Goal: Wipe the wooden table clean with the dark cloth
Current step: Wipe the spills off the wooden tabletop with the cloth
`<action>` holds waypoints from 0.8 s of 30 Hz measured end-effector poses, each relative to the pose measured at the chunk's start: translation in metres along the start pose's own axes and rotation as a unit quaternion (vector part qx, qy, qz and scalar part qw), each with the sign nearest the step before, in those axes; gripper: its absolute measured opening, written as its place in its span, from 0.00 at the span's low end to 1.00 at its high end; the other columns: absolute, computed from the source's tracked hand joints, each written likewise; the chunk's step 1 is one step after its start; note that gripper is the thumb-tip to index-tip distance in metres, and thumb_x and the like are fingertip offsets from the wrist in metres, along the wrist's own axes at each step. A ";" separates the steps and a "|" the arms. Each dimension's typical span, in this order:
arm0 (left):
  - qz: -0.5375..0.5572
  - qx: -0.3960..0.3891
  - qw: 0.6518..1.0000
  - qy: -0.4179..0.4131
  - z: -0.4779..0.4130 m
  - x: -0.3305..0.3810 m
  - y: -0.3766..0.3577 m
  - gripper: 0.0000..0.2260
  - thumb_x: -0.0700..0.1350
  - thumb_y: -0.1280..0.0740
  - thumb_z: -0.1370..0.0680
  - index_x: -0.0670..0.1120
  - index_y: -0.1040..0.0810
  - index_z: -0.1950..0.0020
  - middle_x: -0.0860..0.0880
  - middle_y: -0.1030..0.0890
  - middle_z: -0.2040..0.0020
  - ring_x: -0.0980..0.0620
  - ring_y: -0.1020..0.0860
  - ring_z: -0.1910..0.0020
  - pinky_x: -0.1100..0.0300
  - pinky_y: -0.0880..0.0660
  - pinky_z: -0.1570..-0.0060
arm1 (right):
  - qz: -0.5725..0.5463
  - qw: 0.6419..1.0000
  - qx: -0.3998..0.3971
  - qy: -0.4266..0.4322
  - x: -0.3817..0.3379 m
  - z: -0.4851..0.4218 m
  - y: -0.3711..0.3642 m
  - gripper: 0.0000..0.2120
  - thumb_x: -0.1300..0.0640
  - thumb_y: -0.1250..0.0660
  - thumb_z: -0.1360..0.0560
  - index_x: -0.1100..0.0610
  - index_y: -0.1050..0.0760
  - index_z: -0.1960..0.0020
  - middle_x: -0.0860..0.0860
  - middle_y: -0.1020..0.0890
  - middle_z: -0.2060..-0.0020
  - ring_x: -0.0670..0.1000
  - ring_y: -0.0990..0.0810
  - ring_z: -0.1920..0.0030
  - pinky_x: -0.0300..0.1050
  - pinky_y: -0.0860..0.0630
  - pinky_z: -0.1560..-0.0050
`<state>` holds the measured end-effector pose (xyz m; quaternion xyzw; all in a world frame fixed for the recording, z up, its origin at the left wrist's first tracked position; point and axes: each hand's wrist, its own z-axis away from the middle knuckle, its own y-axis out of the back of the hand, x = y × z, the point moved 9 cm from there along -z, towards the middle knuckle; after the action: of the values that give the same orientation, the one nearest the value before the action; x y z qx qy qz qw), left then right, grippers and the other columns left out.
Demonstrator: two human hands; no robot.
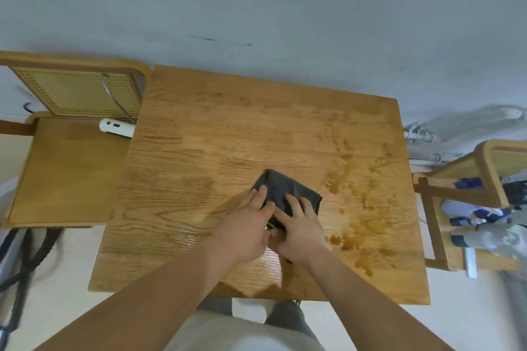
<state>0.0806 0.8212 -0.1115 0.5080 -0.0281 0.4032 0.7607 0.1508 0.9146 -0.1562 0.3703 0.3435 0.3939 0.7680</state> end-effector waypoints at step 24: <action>-0.173 0.058 0.964 0.194 -0.017 0.059 -0.093 0.33 0.68 0.45 0.20 0.59 0.49 0.18 0.44 0.48 0.18 0.41 0.46 0.22 0.41 0.38 0.27 | -0.181 0.944 0.039 -0.273 0.315 0.150 -0.015 0.57 0.37 0.22 0.35 0.51 0.51 0.18 0.56 0.42 0.21 0.62 0.43 0.22 0.60 0.35 0.24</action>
<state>0.1739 0.8546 -0.1622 0.4607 0.2317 0.3572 0.7788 0.4221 1.1342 -0.1700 0.4251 0.1967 0.1184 0.8755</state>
